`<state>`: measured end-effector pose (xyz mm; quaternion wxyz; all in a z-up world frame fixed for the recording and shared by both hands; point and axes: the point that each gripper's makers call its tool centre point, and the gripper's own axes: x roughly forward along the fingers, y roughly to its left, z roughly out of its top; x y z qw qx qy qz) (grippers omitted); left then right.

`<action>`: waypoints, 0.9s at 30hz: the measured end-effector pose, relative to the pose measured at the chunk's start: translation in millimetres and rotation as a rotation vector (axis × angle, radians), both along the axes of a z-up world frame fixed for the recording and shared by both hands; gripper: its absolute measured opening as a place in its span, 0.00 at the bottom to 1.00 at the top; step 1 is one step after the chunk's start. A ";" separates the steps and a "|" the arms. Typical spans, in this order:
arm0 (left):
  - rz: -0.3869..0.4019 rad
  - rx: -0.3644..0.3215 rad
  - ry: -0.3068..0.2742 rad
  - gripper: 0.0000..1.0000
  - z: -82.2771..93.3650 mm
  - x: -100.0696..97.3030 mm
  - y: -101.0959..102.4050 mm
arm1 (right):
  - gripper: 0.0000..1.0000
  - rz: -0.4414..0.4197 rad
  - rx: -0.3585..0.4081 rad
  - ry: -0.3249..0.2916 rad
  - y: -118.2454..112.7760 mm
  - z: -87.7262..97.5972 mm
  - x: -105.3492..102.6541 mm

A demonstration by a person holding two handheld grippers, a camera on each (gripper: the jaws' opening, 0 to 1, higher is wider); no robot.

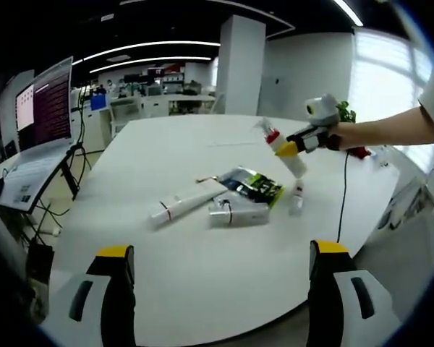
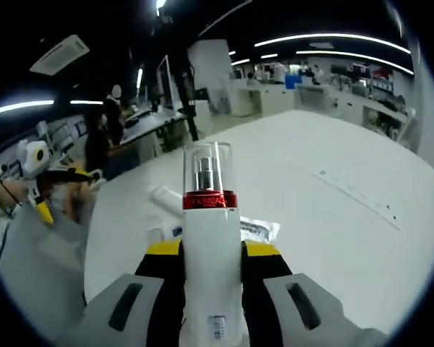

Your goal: Arrange the skincare products in the storage area until every visible bottle or jar stands upright without overlapping.

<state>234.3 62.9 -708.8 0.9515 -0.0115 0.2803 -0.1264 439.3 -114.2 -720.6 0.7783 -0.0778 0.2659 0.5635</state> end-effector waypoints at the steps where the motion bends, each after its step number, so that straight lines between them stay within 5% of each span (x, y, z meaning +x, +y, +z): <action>1: -0.002 0.000 -0.001 0.95 0.3 0.0 -0.4 | 0.28 -0.003 0.011 0.003 0.5 2.9 -2.5; 21: -0.050 0.038 -0.010 0.94 5.7 -0.5 -8.4 | 0.28 -0.095 0.191 -0.014 -4.3 30.1 -56.1; 27: -0.056 -0.032 -0.033 0.94 22.4 1.4 -25.9 | 0.28 -0.130 0.212 -0.053 -4.4 39.5 -82.0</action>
